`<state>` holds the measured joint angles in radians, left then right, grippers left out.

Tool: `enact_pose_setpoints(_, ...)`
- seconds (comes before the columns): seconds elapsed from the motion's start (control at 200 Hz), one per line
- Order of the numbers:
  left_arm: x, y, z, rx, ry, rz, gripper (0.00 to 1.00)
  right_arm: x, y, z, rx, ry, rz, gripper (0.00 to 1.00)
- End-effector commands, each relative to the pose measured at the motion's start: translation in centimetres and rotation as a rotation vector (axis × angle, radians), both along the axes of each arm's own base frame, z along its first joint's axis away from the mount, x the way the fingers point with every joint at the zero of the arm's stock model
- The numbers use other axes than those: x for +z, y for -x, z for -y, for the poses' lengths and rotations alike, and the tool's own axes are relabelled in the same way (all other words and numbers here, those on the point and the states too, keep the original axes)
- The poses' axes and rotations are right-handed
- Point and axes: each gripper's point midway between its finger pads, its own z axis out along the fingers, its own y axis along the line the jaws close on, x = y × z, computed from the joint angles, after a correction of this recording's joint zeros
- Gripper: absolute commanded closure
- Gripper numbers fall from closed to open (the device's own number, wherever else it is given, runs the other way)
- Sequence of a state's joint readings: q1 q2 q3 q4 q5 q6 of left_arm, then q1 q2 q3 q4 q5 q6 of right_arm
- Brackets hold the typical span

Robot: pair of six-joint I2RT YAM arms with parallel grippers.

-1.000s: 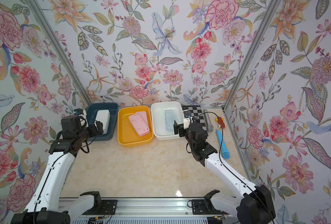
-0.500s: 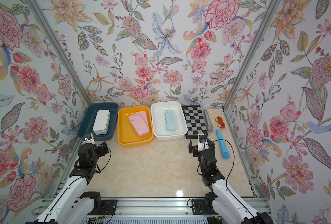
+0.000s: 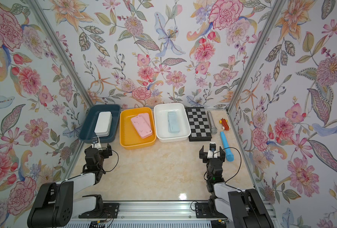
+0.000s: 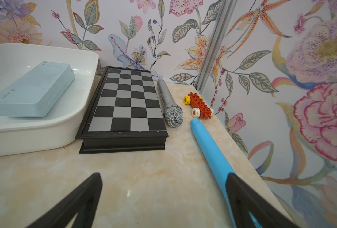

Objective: Place the pencil cases by color into the storage box
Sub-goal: Reset both arms

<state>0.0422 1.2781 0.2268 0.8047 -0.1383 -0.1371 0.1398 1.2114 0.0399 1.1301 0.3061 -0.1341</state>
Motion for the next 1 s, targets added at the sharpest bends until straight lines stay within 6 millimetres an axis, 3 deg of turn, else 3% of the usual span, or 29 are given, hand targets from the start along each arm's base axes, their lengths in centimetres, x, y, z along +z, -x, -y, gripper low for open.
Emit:
enact_pose_setpoints(0.0, 1.4, -1.3, 1.2, -0.084, -0.001, 0.084, 0.02, 2.4, -1.4, -0.7, 0.048, -0.068, 0.136, 0.00)
enact_pose_setpoints(0.135, 0.3, -2.2, 1.8, -0.099, -0.008, 0.068, 0.01, 0.1, -2.6, -1.0, 0.065, -0.067, 0.109, 0.00)
enact_pose_setpoints(0.23, -0.6, -3.2, 3.4, -0.178, -0.039, 0.034, 0.02, 0.0, -3.4, -1.6, 0.091, -0.048, 0.087, 0.00)
enact_pose_setpoints(0.415, -1.5, -4.2, 4.3, -0.208, -0.074, -0.017, 0.02, -1.1, -5.8, -1.4, 0.085, -0.067, -0.020, 0.00)
enact_pose_setpoints(0.445, -1.4, -4.2, 4.3, -0.205, -0.079, -0.017, 0.11, -1.5, -6.2, -1.4, 0.089, -0.075, -0.046, 0.00)
enact_pose_setpoints(0.48, -1.5, -4.2, 4.3, -0.203, -0.080, -0.018, 0.02, -1.5, -6.2, -1.3, 0.099, -0.087, -0.049, 0.00)
enact_pose_setpoints(0.695, -1.6, -4.3, 4.3, -0.203, -0.078, -0.026, 0.02, -1.8, -6.5, 0.5, 0.010, -0.127, -0.066, 0.00)
enact_pose_setpoints(0.995, -1.5, -4.1, 4.3, -0.196, -0.089, -0.025, 0.02, -1.7, -6.5, 0.3, 0.015, -0.118, -0.062, 0.00)
